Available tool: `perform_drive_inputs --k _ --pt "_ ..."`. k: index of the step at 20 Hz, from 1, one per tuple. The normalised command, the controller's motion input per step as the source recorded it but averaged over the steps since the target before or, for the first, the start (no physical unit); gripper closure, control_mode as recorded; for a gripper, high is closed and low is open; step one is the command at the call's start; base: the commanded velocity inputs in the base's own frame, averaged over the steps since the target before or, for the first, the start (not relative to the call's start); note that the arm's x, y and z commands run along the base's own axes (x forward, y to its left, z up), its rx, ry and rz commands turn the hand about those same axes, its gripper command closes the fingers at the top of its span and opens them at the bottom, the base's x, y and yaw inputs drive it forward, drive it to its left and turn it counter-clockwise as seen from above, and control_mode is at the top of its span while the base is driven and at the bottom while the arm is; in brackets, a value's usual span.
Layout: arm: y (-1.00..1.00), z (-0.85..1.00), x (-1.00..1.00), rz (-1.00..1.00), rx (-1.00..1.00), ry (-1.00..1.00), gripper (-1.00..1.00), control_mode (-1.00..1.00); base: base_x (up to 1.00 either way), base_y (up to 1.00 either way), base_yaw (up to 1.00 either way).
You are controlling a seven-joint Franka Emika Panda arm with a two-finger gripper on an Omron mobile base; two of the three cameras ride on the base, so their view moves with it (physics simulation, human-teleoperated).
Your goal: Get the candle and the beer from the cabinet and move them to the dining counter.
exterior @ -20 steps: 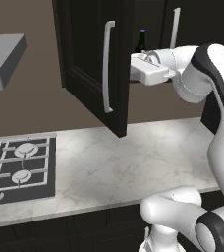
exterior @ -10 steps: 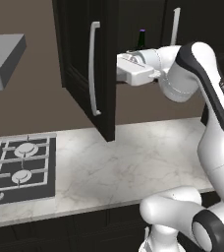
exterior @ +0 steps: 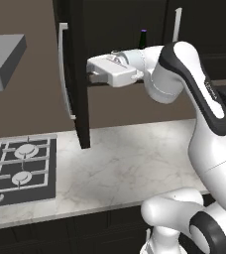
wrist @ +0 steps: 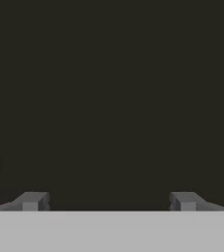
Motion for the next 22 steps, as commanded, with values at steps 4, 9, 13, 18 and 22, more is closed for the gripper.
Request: perform_drive_inputs --k 4,9,13,18,22 --pt "0.42 0.0 0.0 0.0 0.0 -0.01 -1.0 -1.0 0.0 0.0 0.0" --pt "0.4 0.0 0.0 0.0 0.0 0.0 -1.0 -1.0 0.0 0.0 0.0" --pt "0.4 0.0 0.0 0.0 0.0 0.0 -1.0 -1.0 0.0 0.0 0.0" --pt "0.51 0.0 0.0 0.0 0.0 0.0 -1.0 -1.0 0.0 0.0 0.0" --pt "0.06 0.0 0.0 0.0 0.0 -0.01 -1.0 -1.0 0.0 0.0 0.0"
